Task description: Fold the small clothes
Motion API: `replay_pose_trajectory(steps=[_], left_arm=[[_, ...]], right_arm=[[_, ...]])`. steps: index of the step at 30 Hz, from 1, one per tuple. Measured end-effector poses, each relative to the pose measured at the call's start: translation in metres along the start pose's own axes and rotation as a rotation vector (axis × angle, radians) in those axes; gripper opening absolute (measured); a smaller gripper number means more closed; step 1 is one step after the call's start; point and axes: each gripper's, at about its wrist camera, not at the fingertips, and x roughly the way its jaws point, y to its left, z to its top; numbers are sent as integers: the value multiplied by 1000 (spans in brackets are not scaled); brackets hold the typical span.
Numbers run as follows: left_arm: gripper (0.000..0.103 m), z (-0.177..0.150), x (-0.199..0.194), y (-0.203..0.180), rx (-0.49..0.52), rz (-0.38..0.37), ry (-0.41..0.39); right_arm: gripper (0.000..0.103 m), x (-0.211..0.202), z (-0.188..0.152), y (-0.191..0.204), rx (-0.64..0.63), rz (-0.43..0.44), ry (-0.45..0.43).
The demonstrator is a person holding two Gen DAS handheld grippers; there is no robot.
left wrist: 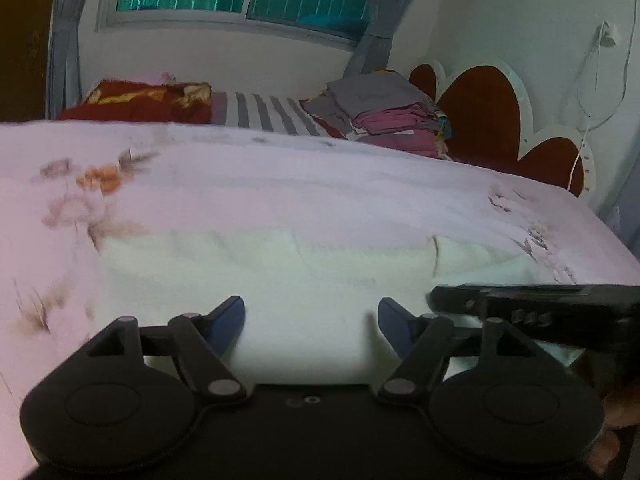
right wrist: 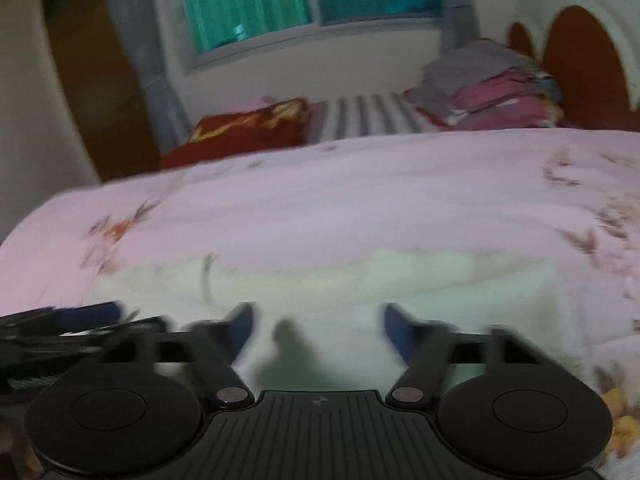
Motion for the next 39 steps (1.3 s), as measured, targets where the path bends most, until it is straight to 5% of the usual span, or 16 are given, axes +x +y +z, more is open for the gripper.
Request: replay_pose_trajectory(steps=[1,4,6,10,13,16,20,24,28,31,34,36,39], left_arm=[[72,-4,0,1,13,16,1],[71,-10,-13,24,24,74,-10],[70,-13,-24,47,-3,87,-9],[70,-1,-34,47,-35,80,-10],[76,3,-49,19,-1,53,-74],[76,-10,-44,-12,50,6,-27],[74,-28,-36,-23,118,70,12],[73,-34,-46,18,56,102,13],[73,-32,-54,25,77,93,24],[73,-32,-56,21,78,105,23],[73,-34,-54,24,69,127,28],[75,-35,-53,26,86,145,36],[75,-37,-59,34,89,134,50]], right_arm=[[22,5,-3,2,-9,10,30],[22,5,-13,1,-93,48,50],[22,-7,-19,-15,-120,-37,25],[22,-30,-22,-103,134,-251,1],[22,-48,-17,-96,142,-209,-44],[22,-53,-21,-58,81,-87,-22],[22,-45,-47,-3,-49,28,47],[22,-51,-55,-15,-33,-26,25],[22,-81,-63,-88,151,-253,-19],[22,-86,-64,-109,238,-224,-7],[22,-95,-62,-93,174,-220,-60],[22,-76,-63,-91,164,-253,26],[22,-78,-62,-100,213,-241,18]])
